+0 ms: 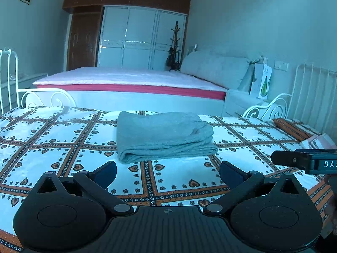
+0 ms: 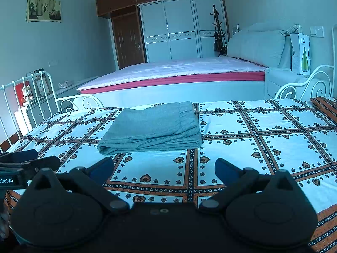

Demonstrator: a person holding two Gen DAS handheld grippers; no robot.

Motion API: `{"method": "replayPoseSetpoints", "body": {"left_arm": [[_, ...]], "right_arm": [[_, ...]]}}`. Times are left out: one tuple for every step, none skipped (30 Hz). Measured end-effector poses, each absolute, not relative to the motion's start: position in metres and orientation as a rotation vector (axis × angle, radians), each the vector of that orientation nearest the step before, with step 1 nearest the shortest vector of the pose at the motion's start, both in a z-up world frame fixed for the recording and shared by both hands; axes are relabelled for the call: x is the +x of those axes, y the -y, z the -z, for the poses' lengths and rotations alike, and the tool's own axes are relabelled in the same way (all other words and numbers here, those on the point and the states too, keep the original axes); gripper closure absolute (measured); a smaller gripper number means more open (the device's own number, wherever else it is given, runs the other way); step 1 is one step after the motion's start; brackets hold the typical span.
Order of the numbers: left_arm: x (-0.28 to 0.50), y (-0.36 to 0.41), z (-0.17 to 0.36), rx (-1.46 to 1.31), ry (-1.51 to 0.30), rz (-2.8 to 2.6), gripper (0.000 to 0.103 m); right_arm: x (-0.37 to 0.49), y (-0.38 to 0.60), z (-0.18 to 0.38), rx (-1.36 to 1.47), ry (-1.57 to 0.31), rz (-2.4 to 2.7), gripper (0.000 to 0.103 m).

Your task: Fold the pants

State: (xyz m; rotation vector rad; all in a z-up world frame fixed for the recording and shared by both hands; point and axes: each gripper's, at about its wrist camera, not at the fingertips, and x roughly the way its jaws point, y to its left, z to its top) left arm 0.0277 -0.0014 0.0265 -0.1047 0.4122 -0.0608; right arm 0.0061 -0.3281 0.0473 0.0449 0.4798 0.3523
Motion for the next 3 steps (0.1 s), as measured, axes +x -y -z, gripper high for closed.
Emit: {"method": "replayPoseSetpoints", "body": {"left_arm": [[0.0278,0.0017,-0.026,-0.104,-0.417,0.06,0.0],[0.028,0.0024,-0.0257,-0.098,-0.42,0.054,0.0],[0.0281,0.0035,-0.0253,-0.091,-0.421,0.049,0.0]], "right_arm": [[0.0061,0.3281,-0.0473,0.046,-0.479,-0.353,0.006],[0.0061,0.3281,-0.0473,0.045,-0.479,-0.353,0.006],[0.0062,0.3281,-0.0472,0.045,-0.48,-0.353,0.006]]}}
